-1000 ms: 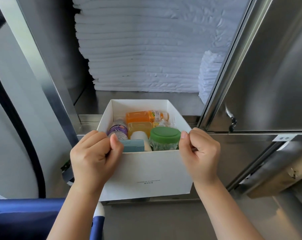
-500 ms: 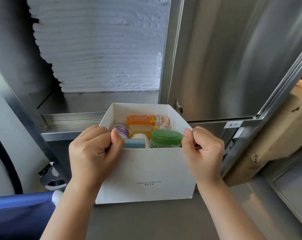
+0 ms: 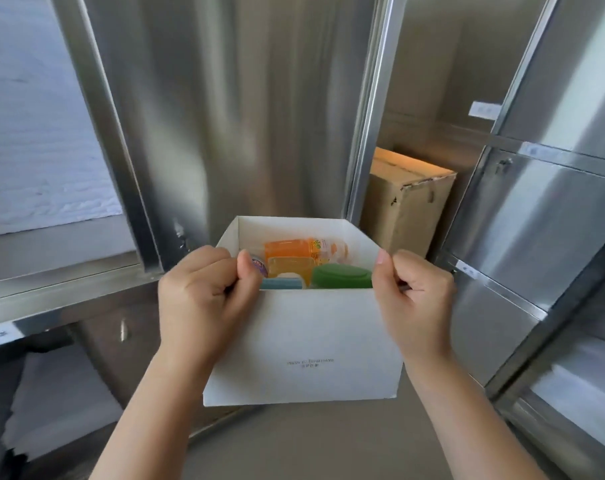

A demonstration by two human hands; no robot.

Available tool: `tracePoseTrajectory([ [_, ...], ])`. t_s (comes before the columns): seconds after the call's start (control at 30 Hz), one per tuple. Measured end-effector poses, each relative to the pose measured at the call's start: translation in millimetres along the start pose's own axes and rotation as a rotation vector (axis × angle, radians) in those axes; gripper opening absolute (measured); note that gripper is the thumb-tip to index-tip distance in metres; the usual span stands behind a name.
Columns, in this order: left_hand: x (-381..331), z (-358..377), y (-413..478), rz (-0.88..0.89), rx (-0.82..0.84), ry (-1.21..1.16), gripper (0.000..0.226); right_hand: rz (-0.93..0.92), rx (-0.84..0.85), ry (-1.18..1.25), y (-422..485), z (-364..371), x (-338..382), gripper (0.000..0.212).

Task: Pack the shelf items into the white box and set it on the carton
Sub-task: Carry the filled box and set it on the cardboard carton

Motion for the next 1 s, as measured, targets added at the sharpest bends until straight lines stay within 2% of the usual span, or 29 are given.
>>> tracePoseTrajectory([
  [0.27, -37, 133, 55, 0.114, -0.033, -0.183, 0.050, 0.013, -0.179, -0.140, 61, -92, -68, 0.043],
  [0.43, -44, 231, 91, 0.140, -0.083, -0.282, 0.046, -0.023, -0.258, -0.237, 123, -128, -122, 0.046],
  [0.73, -27, 394, 160, 0.197, -0.151, -0.311, 0.048, -0.122, -0.343, -0.324, 256, -158, -218, 0.042],
  [1.0, -8, 491, 195, 0.192, -0.161, -0.283, 0.050, -0.103, -0.310, -0.309, 338, -162, -293, 0.048],
])
Point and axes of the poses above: each hand's wrist, its own y-axis towards the middle knuckle, its own z-axis out of the palm, x = y × z, the point moved 1 cm from there along y, towards the middle knuckle, and after that the axes turned 15 degrees about z, right-handed, at the moved point
